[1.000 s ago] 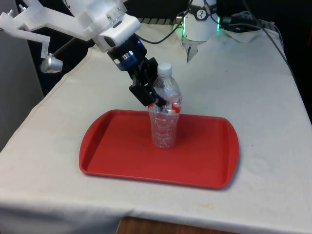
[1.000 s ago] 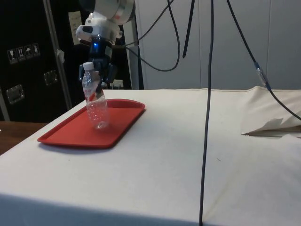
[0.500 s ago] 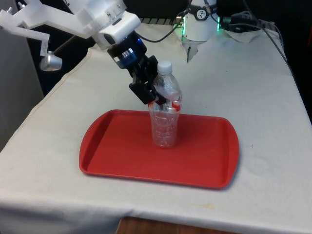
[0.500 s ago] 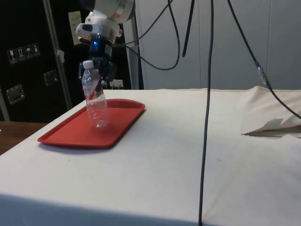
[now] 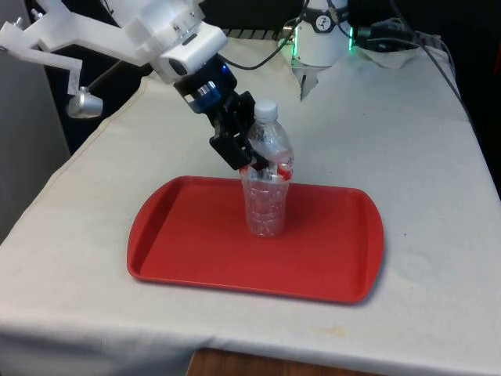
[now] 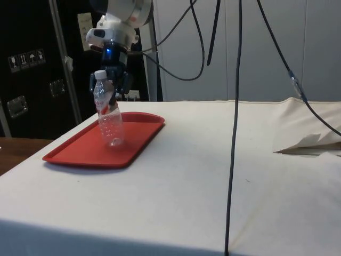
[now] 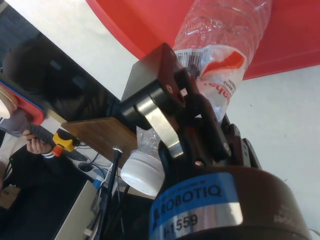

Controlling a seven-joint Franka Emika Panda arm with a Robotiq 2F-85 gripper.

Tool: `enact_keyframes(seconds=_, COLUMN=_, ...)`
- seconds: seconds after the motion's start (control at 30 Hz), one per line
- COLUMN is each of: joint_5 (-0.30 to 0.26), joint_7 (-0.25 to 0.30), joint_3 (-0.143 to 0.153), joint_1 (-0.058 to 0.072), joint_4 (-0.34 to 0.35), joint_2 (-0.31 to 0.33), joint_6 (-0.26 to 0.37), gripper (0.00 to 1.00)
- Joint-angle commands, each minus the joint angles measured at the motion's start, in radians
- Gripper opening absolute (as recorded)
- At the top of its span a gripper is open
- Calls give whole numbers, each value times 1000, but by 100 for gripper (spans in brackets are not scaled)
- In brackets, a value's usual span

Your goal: Place the bottle upright on the tray.

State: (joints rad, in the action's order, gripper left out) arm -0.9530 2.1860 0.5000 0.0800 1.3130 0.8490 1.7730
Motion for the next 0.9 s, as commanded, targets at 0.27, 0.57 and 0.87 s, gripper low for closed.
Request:
enact_keyframes(seconds=0.27, joint_5=0, joint_7=0, joint_3=1, joint_1=2, joint_4=0, joint_2=1, joint_6=4, gripper=33)
enact_keyframes(seconds=0.57, joint_5=-1, joint_7=0, joint_3=2, joint_1=1, joint_4=0, joint_2=0, joint_6=-1, gripper=53)
enact_keyframes(seconds=0.87, joint_5=-1, joint_7=0, joint_3=3, joint_1=1, joint_4=0, joint_2=0, joint_6=-3, gripper=99)
